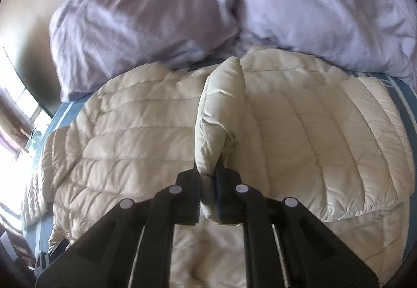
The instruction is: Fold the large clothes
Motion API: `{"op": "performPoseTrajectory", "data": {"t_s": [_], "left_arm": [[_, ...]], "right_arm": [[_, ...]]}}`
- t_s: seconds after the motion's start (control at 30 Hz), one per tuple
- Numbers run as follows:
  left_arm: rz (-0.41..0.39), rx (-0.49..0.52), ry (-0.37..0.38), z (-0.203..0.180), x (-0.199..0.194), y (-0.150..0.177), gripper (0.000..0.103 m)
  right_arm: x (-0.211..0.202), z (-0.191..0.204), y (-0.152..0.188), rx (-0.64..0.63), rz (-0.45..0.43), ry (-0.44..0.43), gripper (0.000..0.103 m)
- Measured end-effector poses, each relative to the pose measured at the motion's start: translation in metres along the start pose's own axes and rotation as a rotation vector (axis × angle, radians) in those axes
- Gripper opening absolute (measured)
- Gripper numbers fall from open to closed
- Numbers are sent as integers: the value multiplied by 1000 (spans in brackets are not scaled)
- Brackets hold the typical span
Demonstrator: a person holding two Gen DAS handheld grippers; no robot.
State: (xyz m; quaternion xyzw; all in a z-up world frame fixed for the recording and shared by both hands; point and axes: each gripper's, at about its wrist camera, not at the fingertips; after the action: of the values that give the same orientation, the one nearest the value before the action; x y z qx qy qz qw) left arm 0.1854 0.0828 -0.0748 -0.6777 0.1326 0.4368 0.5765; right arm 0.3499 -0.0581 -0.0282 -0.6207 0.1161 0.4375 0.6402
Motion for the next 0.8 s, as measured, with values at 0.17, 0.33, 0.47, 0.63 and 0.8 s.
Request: {"op": "performPoseTrajectory", "data": {"t_s": [0.17, 0.33, 0.47, 0.63, 0.8], "left_arm": [[0, 0, 0, 0, 0, 0, 102], [0, -1, 1, 0, 0, 0, 102], [1, 0, 1, -1, 0, 0, 102], [1, -1, 2, 0, 0, 0, 102], [1, -2, 2, 0, 0, 0, 102]], "right_arm": [[3, 22, 12, -50, 32, -40, 22], [-14, 23, 9, -54, 5, -90, 42], [-30, 9, -2, -46, -89, -36, 46], [-15, -24, -7, 8, -94, 148, 46], [6, -35, 0, 18, -39, 225, 59]]}}
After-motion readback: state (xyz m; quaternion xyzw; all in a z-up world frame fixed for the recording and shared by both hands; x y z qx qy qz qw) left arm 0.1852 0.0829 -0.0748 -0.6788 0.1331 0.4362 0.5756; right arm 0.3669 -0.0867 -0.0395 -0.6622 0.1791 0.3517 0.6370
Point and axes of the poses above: each gripper's, at about its wrist camera, not at the fingertips, and x roughly the way its jaws point, z to its left, y to its underside, and after that the axes turned 4 degrees about -z, right-handed
